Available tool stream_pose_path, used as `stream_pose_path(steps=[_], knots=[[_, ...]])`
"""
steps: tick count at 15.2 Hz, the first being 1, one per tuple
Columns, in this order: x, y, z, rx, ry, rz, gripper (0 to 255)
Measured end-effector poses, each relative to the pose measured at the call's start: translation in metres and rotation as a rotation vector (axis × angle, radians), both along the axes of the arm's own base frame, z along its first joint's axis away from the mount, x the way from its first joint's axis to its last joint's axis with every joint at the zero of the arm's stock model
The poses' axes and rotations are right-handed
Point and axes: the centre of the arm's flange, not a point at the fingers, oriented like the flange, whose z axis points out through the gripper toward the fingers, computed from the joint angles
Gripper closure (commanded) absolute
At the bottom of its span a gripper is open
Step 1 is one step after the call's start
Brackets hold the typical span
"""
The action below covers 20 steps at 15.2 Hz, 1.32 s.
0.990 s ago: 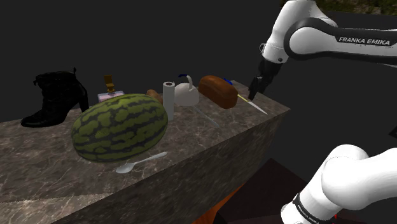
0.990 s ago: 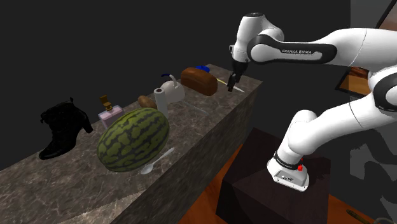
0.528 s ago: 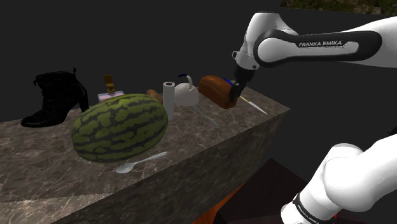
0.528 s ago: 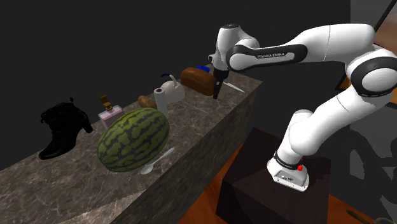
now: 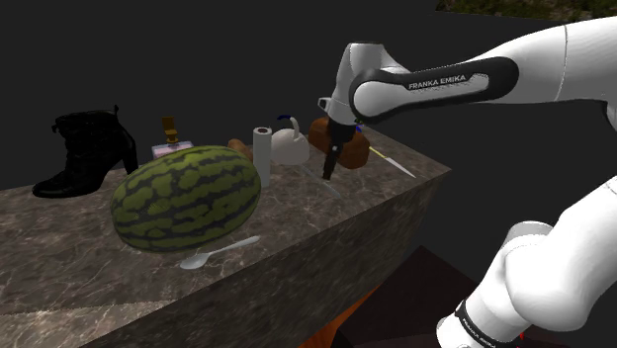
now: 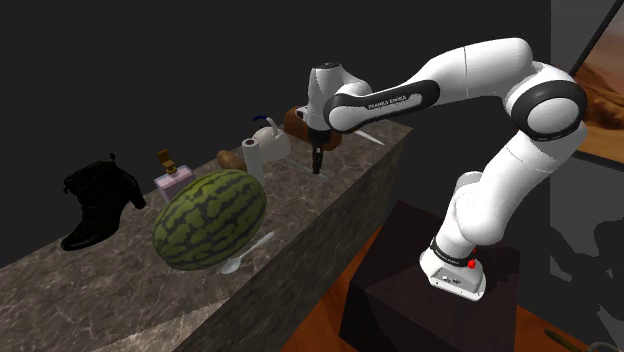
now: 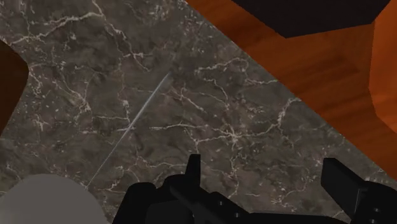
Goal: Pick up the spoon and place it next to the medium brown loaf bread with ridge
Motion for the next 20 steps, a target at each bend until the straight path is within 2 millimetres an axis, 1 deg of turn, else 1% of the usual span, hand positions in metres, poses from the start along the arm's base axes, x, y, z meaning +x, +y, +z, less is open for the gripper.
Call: stream_pose_path(steps=[3,7,10,14,17,19,20], knots=[[0.017,0.029,-0.015,0.005,0.012,0.104,0],[0.036,0.069,-0.043,0.012,0.029,0.244,0],[0.043,0.099,-0.059,0.017,0.041,0.348,0],[0.05,0.146,-0.087,0.024,0.059,0.489,0],[0.051,0.181,-0.104,0.03,0.071,0.592,0],[0.052,0.192,-0.112,0.03,0.071,0.638,0],[0.055,0.193,-0.112,0.03,0.065,0.645,0]])
